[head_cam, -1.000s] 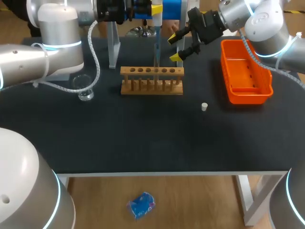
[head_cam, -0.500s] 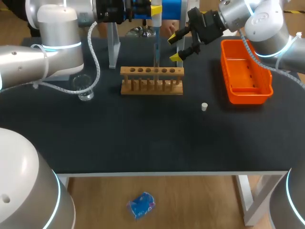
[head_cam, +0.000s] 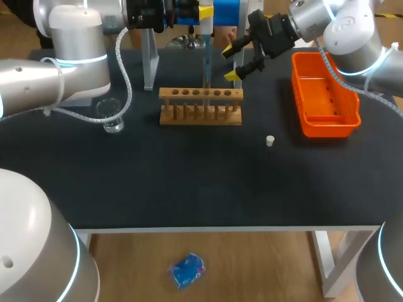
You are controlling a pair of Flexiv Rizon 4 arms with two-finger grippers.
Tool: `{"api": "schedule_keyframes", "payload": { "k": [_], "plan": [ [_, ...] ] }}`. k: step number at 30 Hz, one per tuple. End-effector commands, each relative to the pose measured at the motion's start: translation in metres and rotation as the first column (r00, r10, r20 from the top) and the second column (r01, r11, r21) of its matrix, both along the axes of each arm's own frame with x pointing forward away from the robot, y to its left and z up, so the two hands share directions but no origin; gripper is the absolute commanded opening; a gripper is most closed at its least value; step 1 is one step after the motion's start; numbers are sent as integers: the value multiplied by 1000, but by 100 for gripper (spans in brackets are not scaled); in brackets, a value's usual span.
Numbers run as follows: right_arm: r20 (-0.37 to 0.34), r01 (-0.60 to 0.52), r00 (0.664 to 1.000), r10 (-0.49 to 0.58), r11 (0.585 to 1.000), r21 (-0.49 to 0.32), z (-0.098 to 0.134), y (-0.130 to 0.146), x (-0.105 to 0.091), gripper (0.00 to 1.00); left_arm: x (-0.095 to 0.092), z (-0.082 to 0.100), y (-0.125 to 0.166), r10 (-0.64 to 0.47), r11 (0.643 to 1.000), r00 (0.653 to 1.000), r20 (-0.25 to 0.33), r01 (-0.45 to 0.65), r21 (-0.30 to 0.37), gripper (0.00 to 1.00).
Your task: Invert the test tube, pick up the pipette, mount the tip to pipette, aspirate from beaker and dispense into the tube, eject the tip, return the pipette, and cap with the stopper.
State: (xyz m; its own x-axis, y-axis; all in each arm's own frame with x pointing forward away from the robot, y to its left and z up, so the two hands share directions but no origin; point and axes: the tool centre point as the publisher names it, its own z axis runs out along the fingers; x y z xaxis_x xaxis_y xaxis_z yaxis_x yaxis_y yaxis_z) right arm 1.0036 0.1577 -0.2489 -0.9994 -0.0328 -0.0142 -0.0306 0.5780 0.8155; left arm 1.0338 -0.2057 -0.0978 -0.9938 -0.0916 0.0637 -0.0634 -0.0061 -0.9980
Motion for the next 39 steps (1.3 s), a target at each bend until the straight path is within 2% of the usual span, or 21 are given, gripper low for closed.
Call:
{"api": "schedule_keyframes", "payload": {
  "k": [1, 39],
  "plan": [
    [0, -1, 1000, 1, 1000, -2, 0, 0, 0, 100, 2, 0, 0, -1, 1000, 1000, 0, 1, -1, 0],
    [0, -1, 1000, 1, 1000, -2, 0, 0, 0, 100, 6, -2, 0, 16, 1000, 1000, -8, -16, -3, 0]
  ]
}}
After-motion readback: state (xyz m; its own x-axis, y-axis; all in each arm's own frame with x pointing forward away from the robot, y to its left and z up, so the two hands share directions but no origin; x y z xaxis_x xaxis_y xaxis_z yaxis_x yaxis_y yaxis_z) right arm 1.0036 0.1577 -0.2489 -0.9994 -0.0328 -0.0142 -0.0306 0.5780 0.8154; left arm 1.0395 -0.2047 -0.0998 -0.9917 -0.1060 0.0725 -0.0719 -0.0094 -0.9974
